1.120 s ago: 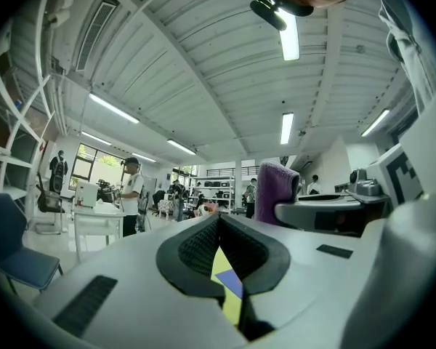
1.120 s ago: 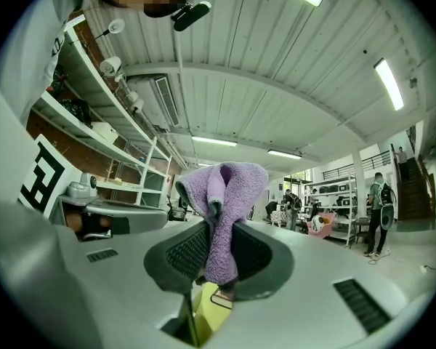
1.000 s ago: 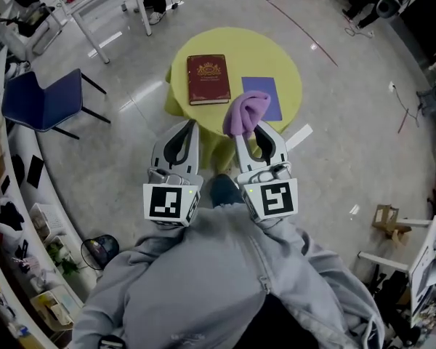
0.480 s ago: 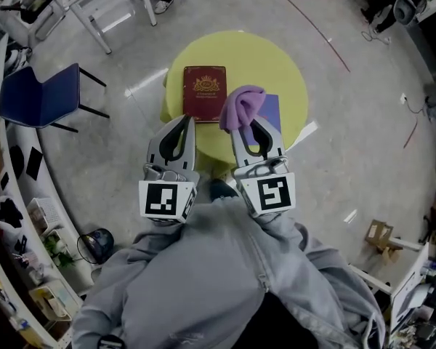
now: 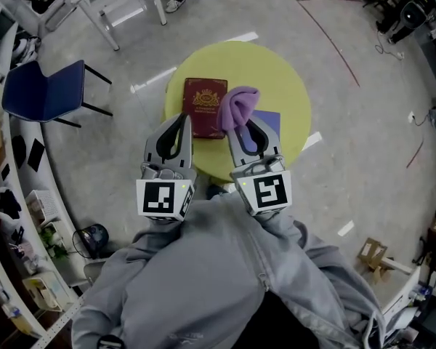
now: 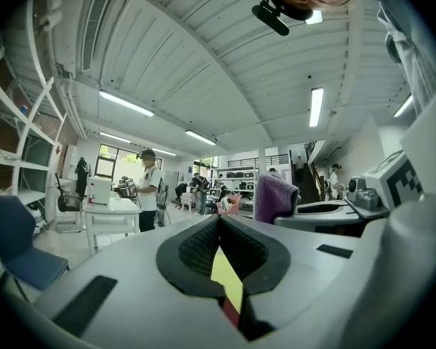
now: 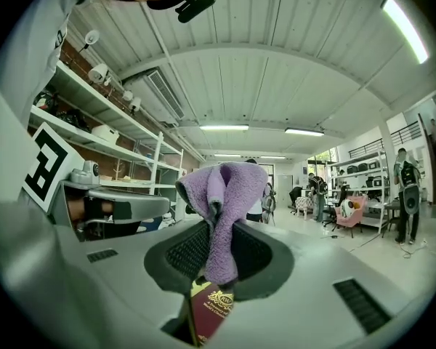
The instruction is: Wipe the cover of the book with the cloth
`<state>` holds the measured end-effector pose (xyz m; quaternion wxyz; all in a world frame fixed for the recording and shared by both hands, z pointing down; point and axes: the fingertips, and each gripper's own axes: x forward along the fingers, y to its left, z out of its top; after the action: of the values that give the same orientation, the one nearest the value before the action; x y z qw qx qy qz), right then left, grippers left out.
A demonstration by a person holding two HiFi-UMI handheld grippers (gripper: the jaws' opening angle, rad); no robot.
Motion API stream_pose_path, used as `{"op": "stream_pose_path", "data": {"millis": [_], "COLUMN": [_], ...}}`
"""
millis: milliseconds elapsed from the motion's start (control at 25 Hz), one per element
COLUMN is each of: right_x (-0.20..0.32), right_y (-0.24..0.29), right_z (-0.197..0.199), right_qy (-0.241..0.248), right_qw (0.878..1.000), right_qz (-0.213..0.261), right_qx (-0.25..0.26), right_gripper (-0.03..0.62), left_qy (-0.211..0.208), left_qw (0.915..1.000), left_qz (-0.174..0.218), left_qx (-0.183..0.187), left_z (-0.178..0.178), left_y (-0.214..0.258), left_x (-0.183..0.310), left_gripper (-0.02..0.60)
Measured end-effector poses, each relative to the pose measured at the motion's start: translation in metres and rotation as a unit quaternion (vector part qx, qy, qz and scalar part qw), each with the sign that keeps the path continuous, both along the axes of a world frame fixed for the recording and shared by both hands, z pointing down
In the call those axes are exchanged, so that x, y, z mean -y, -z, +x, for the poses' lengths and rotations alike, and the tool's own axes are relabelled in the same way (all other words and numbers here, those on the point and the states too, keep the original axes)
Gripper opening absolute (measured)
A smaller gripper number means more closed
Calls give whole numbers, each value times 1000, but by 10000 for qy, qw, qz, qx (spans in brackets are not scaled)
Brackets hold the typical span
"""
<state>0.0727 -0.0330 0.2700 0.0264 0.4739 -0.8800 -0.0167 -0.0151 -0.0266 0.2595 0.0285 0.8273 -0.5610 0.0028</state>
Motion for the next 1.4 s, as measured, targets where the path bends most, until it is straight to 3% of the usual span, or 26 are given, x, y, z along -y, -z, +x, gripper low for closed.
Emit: {"op": "stream_pose_path", "data": {"millis": [480, 800, 1400], "right_x": [23, 41, 81], "right_y": [-14, -17, -66], "right_z": [-1, -13, -45], "right_qy": [194, 185, 258], "right_qw": [9996, 9995, 9928], "right_qz": [-185, -231, -1022], "right_qx": [8, -127, -564], "right_gripper": [92, 92, 92], "left_qy": [180, -41, -350], "left_qw": [9997, 9995, 9961], "left_qz": [-142, -273, -786], "left_qx": [129, 183, 189], "left_z": [-3, -11, -42], "left_y": [-12, -22, -67], "left_x": [20, 35, 67], "left_gripper": [18, 18, 18]}}
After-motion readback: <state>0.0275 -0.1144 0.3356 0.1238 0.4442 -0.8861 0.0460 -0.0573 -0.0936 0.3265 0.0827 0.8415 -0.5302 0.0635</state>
